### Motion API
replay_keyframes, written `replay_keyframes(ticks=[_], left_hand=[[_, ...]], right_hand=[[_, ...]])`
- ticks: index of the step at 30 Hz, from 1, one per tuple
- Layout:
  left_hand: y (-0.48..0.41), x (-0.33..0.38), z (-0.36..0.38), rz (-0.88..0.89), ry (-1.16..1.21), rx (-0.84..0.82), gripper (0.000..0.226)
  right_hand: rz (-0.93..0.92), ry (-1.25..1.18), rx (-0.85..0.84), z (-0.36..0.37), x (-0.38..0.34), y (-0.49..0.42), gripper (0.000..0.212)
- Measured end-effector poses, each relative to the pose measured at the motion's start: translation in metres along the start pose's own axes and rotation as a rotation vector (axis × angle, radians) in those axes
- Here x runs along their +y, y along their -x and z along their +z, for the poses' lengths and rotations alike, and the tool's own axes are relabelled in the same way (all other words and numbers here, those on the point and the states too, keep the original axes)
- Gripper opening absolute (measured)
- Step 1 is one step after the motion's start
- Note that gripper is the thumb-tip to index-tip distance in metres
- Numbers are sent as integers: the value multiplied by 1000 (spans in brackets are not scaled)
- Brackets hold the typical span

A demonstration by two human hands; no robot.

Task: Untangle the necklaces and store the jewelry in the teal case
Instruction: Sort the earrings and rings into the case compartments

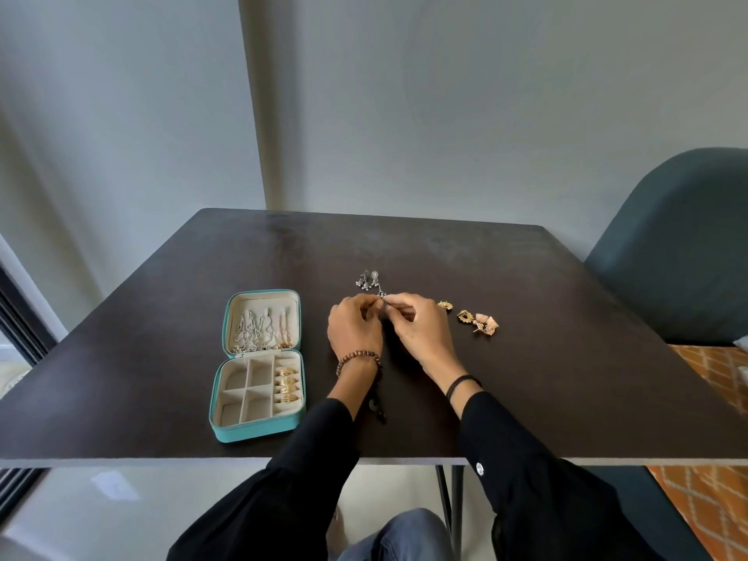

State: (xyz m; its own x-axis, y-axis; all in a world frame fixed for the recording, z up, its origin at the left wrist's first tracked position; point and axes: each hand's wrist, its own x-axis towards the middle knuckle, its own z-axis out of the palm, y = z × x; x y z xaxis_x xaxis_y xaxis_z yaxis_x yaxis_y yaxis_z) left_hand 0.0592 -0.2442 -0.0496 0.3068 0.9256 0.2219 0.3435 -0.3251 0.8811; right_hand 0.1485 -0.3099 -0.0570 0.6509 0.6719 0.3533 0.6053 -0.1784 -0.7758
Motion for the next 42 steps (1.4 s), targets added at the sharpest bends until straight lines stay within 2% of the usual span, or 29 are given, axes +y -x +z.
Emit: replay_keyframes(ticks=[5,10,20,23,29,32,35,38,42], left_hand=[[-4,-2,3,32,-157,42,19],[-7,-6,4,36,-209,39,20],[-6,-6,-2,-72,-31,38,19],[5,0,-4,-52,-16,16,22],[51,7,-3,78,-29,-138,21],[68,11,2,154,-21,-256,21],[76,17,11,219,-13,-355,20],[78,25,22,272,-26,-418,18],[71,32,39,309,-52,-431,21]], right_hand=[[-31,54,-16,5,-1,-7,22],[-32,97,2,9,3,-9,19],[31,37,83,2,5,8,17],[37,36,79,-5,5,19,15],[34,-5,45,-35,10,45,11],[24,-13,99,-59,15,61,8],[50,-12,221,-85,28,70,9],[108,61,321,-110,45,67,17],[192,145,274,-125,63,52,35]])
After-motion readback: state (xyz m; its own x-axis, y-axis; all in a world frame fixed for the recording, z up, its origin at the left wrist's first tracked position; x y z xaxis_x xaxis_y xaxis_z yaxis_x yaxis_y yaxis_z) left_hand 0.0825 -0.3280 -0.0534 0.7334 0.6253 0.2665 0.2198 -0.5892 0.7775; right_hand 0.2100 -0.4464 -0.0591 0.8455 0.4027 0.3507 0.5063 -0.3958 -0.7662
